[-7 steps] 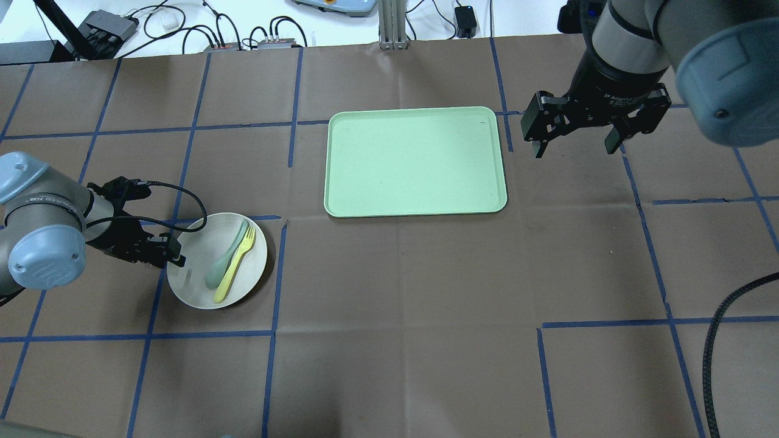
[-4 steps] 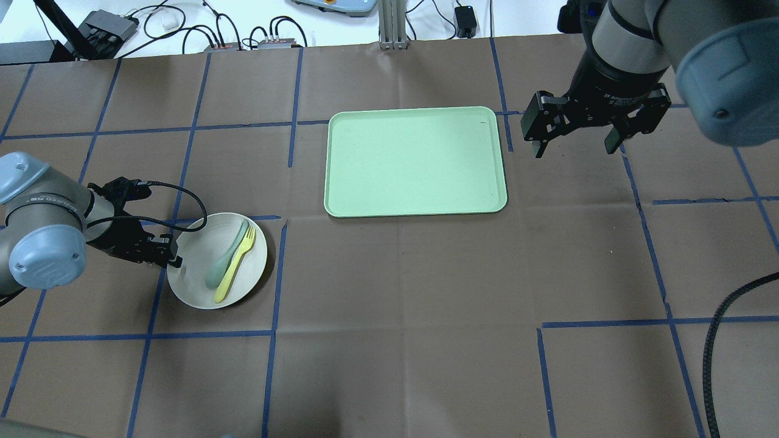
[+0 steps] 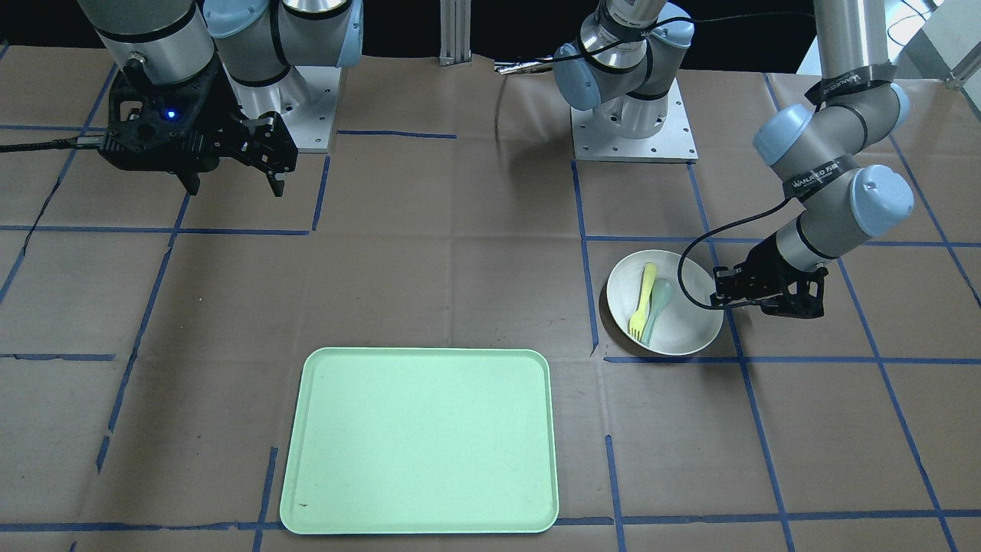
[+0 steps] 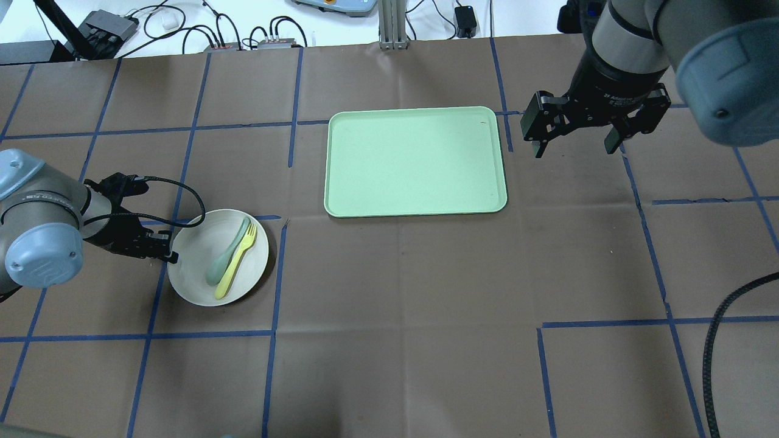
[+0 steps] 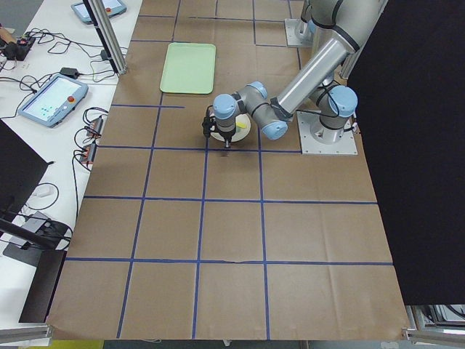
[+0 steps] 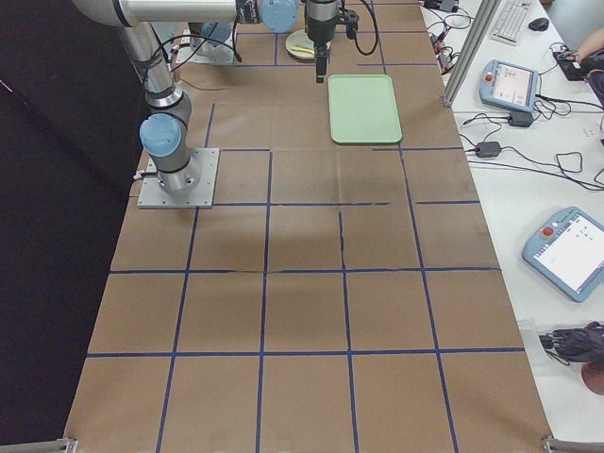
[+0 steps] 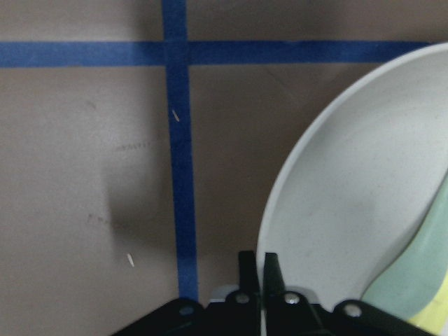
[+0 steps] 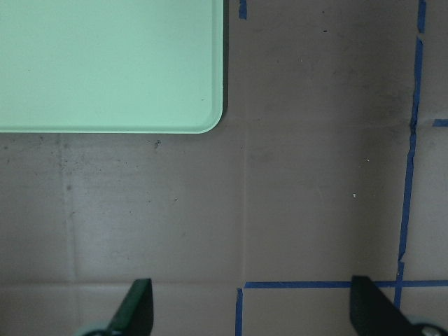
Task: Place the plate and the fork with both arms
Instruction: 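Slide the plate with the left gripper onto the green tray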
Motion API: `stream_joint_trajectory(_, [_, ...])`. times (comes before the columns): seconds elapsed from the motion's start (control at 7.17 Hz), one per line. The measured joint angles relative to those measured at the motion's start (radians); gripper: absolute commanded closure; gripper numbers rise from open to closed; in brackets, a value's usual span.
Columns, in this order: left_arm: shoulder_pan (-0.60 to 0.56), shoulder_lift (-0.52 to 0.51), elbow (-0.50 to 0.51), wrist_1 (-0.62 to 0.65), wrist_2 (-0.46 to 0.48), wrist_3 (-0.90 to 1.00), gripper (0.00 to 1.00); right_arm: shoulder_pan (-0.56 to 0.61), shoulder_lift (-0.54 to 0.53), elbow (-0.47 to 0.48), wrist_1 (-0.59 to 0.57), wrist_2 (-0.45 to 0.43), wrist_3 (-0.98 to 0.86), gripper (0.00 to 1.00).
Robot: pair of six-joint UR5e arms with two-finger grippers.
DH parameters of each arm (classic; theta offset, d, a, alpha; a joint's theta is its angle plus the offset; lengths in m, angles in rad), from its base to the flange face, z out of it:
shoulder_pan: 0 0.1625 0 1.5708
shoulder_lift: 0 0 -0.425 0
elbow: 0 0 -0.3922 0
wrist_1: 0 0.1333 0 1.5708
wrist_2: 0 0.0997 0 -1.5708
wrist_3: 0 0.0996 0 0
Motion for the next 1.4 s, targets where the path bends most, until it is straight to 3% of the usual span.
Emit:
stream_joint_trajectory(0.28, [-0.026, 0.017, 0.003, 0.000, -0.067, -0.091, 1.00, 0.000, 0.000, 0.000, 0.000, 0.000, 0.000, 0.00])
stream_joint_trajectory(0.56, [-0.139, 0.036, 0.030, 0.002, -0.125, -0.255, 1.00, 0.000, 0.000, 0.000, 0.001, 0.000, 0.000, 0.00])
stream_joint_trajectory(0.84, [-0.313, -0.023, 0.164, 0.002, -0.140, -0.454, 1.00, 0.000, 0.000, 0.000, 0.001, 0.000, 0.000, 0.00])
stream_joint_trajectory(1.4, [-0.557, -0.293, 0.496, 0.003, -0.168, -0.674, 1.00, 0.000, 0.000, 0.000, 0.002, 0.000, 0.000, 0.00])
